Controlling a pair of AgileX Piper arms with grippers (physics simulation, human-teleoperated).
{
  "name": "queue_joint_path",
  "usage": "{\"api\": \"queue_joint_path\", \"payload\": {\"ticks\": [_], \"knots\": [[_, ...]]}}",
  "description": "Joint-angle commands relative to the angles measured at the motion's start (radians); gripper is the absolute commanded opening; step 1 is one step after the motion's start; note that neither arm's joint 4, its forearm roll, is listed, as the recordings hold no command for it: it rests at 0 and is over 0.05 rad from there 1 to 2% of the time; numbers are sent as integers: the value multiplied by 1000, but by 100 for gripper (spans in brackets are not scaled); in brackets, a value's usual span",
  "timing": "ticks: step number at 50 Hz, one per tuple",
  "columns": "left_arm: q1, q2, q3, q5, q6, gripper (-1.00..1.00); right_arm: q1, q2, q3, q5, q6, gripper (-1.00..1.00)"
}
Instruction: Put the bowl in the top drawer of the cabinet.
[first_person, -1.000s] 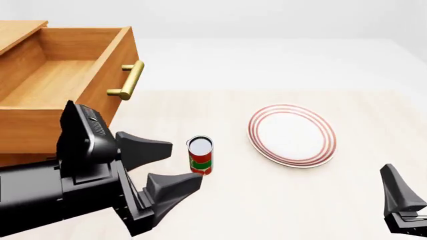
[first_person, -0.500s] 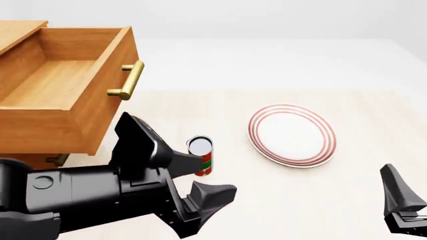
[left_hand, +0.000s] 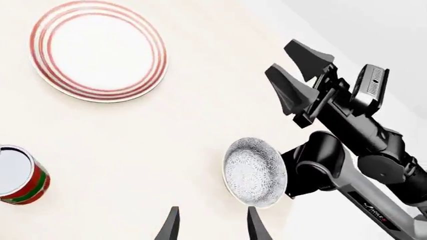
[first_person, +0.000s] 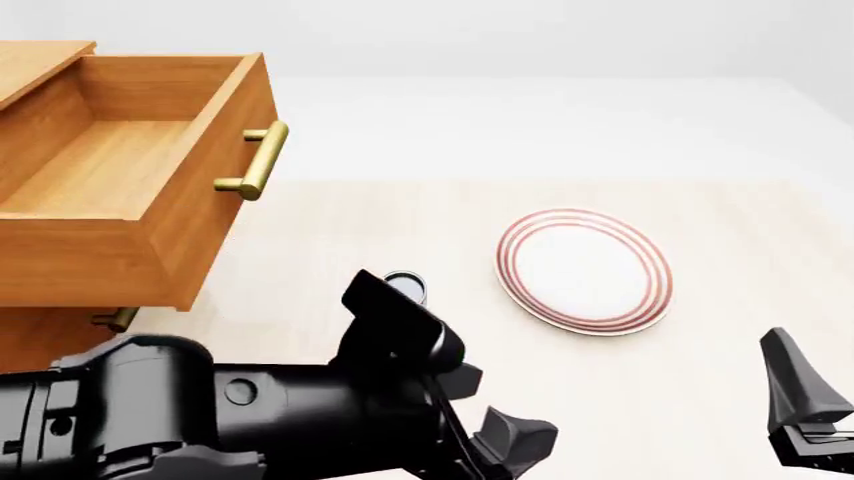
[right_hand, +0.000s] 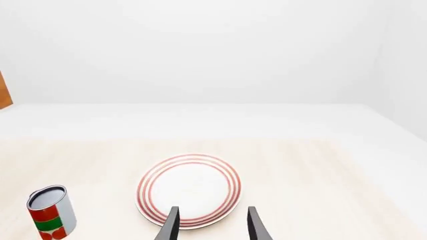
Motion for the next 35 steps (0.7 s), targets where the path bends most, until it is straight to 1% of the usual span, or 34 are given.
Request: {"api": "queue_joint_path", "payload": {"ticks": [1,3,5,6,8,10,12,13,20,35], "knots": [[-34,60,-18,-12,-62,100,0,0,0,0,0,100],[-39,71,-16,-15,-88,100,0,0,0,0,0,100],[-41,74,-17,-18,-87,100,0,0,0,0,0,100],[-44,80,-14,-22,-102,100,0,0,0,0,0,100],[-42,84,-14,-27,-99,100,0,0,0,0,0,100],[-45,95,-8,-33,-124,100,0,0,0,0,0,100],[-46,98,-9,-37,-121,100,0,0,0,0,0,100],[-50,105,-8,-42,-135,100,0,0,0,0,0,100],[-57,121,-3,-62,-168,100,0,0,0,0,0,100],[-72,168,-8,-98,-211,100,0,0,0,0,0,100]]}}
